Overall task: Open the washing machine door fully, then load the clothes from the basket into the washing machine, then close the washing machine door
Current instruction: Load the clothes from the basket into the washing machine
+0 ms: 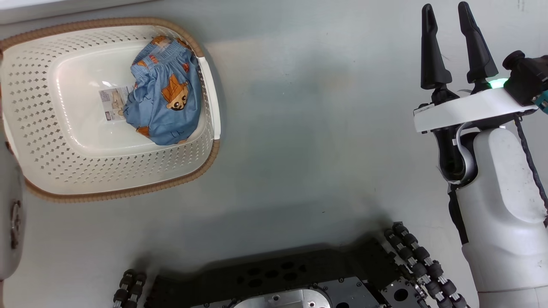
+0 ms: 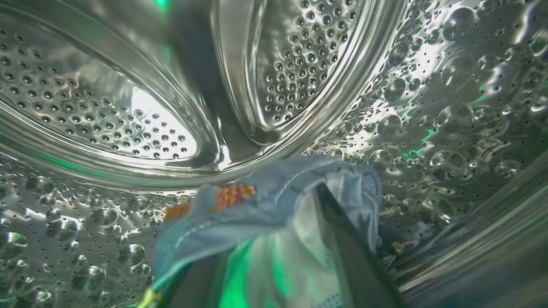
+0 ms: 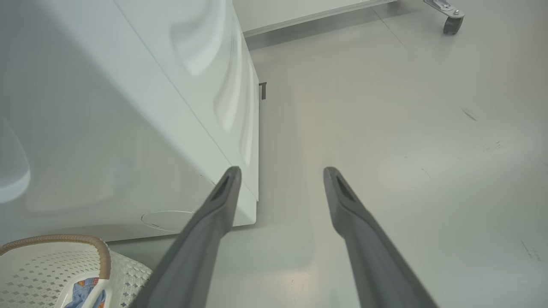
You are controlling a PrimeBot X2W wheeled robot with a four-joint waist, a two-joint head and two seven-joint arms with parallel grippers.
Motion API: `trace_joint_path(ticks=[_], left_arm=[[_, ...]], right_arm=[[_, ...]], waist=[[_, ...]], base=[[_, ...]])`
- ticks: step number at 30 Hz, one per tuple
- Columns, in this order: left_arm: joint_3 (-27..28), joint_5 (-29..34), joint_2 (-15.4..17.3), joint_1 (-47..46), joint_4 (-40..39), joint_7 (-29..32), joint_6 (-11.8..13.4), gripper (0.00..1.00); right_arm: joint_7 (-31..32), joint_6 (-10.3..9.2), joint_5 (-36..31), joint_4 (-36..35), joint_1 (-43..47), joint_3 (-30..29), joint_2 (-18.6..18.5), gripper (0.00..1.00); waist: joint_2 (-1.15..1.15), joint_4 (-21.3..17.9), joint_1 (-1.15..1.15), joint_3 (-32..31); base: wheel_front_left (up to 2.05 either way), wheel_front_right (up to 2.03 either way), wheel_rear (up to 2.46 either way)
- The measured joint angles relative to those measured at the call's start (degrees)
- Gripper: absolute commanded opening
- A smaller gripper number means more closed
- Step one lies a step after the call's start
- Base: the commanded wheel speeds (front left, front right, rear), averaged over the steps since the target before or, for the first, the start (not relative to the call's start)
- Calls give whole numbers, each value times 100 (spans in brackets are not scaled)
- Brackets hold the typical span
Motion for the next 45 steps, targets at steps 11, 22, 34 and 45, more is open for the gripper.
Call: trace_joint_path(ticks=[11,22,34,45], left_arm=[[45,-97,-243,8,294,37,0,100],[22,-154,-483,439,566,-152,7,100],[-62,-236,-608,728,568,-450,8,100],[-48,-245,-626,1247,383,-791,68,100]], right_arm=[[0,0,-87,62,0,-131,-1,100],[0,0,-156,159,14,-231,-1,100],[0,0,-229,203,55,-371,-5,100],[0,0,-305,209,153,-409,-7,100]], waist=[[0,170,0,-264],[0,350,0,-610],[0,548,0,-950],[0,711,0,-1128]], base=[[0,0,0],[0,0,0],[0,0,0],[0,0,0]])
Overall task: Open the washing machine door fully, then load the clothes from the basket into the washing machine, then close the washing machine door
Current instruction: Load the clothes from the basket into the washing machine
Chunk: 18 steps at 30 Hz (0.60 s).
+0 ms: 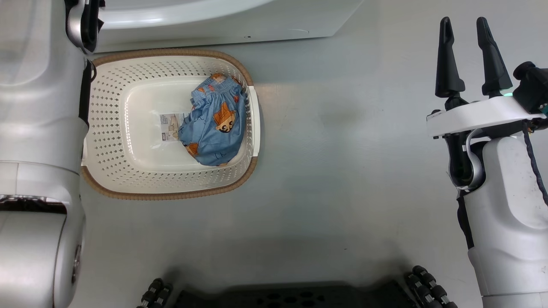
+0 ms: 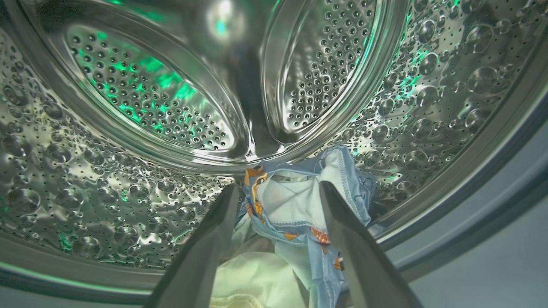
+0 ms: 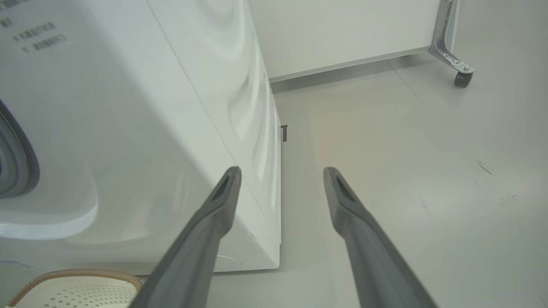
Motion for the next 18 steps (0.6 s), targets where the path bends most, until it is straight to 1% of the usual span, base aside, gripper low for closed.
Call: trace_joint_path(ticks=[2,11,18], left_arm=[[36,-20,-4,108,-81,-26,44,100],[48,-47,-103,603,-380,-163,52,100],[134,-78,-90,985,-653,-216,152,100]], right_arm=[[0,0,0,0,1,23,-1,100],[0,0,0,0,43,18,-1,100],[0,0,0,0,116,8,0,100]], waist=[[0,21,0,-27],[0,81,0,-103],[0,120,0,-141]], base=[[0,0,0],[0,0,0],[0,0,0]])
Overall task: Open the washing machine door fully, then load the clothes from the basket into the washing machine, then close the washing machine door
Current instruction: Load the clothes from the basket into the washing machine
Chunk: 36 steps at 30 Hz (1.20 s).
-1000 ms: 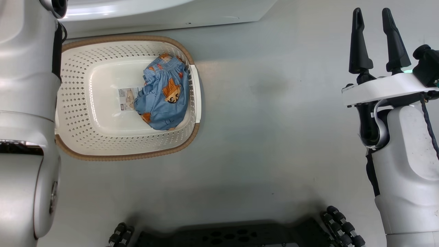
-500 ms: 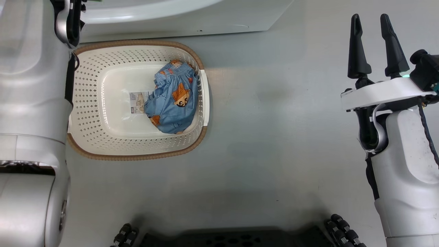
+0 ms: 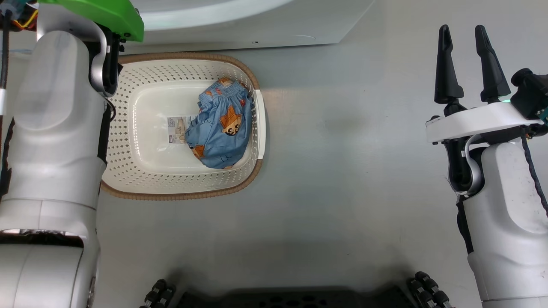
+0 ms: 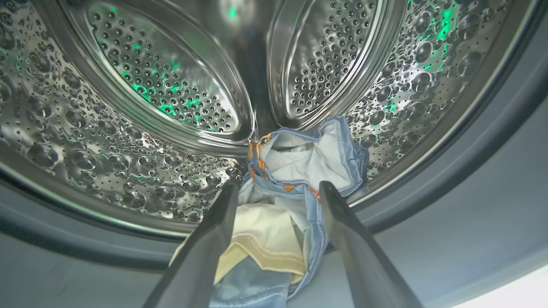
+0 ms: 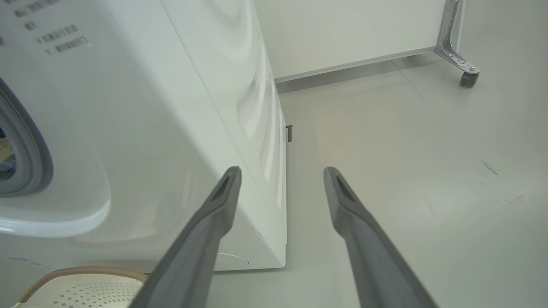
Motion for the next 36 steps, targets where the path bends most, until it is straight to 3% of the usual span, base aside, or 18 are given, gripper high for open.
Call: trace_joint_path(ticks=[19,36], left_arm=[[548,-114,219,1216,-1210,-21,302,100],[720,33,368,2284,-2085,-22,415,100]], right_arm=[[0,0,-42,-5,8,7,-2,100],[0,0,-52,-7,10,58,-12,100]], waist=[[0,39,0,-42],[0,39,0,-119]], base=[[0,0,0],[0,0,0]])
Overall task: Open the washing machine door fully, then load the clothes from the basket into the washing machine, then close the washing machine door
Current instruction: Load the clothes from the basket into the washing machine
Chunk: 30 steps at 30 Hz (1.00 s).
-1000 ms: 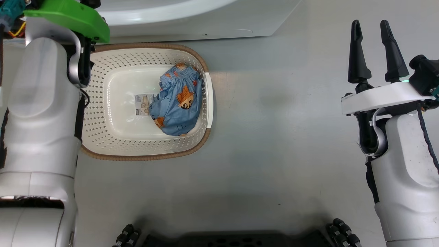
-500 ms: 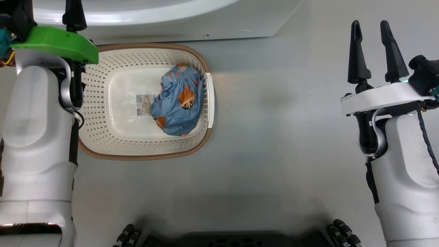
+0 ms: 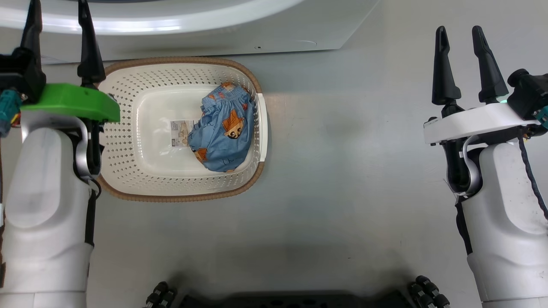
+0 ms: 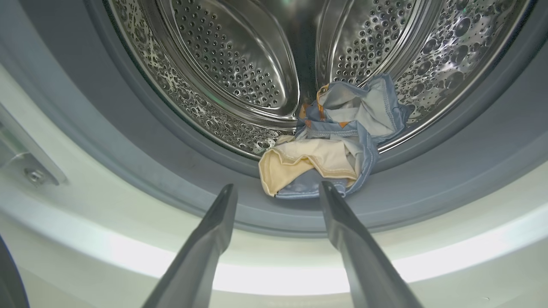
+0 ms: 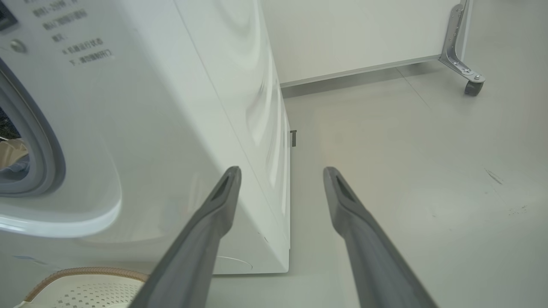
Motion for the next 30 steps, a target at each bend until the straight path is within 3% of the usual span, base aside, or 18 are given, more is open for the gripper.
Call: trace_joint_path(ticks=[30], left_arm=[[199,-4,-88,1200,-659,0,129,100]], right_arm=[[0,0,-93,-29,90,19,-38,100]], waist=[[0,-20,0,-39]], base=[[0,0,0]])
